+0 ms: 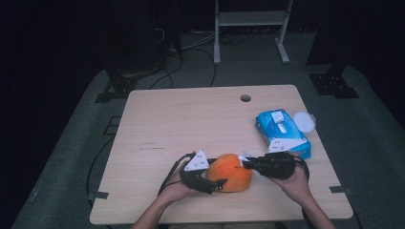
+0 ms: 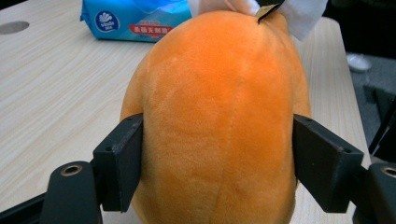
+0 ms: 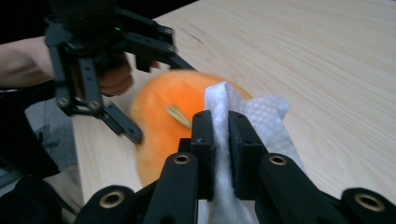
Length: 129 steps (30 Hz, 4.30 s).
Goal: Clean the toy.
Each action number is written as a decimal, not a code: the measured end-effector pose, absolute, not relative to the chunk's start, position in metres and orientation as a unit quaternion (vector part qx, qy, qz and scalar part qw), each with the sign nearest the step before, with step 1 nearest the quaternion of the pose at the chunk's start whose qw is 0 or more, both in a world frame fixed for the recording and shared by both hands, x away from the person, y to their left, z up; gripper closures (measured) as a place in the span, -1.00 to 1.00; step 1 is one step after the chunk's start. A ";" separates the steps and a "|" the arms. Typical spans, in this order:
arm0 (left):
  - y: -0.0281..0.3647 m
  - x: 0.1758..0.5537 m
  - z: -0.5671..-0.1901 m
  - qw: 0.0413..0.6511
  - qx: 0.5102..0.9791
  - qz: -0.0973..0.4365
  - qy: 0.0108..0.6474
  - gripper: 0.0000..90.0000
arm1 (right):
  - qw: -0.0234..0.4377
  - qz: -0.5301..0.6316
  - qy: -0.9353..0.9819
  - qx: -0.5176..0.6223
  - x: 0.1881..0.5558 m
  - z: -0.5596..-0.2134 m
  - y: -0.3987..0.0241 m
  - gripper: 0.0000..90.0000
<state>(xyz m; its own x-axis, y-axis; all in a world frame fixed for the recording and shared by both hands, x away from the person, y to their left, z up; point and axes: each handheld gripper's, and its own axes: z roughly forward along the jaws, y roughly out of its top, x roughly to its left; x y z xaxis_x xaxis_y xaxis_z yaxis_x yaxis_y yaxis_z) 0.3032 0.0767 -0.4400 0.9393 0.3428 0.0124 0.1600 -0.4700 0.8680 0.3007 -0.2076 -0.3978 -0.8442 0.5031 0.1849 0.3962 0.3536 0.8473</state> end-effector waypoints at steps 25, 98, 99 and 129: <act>0.063 0.294 -0.430 0.497 0.852 0.100 0.132 -0.49 | 0.040 0.502 0.834 0.228 0.292 -0.386 -0.190 0.80; 0.052 0.295 -0.432 0.531 0.830 0.061 0.160 -0.76 | 0.092 0.444 0.870 0.196 0.279 -0.379 -0.181 0.80; 0.051 0.294 -0.432 0.527 0.833 0.065 0.157 -0.76 | 0.094 0.439 0.874 0.187 0.276 -0.379 -0.175 0.80; 0.052 0.297 -0.435 0.531 0.829 0.113 0.138 -0.29 | 0.085 0.477 0.846 0.222 0.286 -0.385 -0.189 0.80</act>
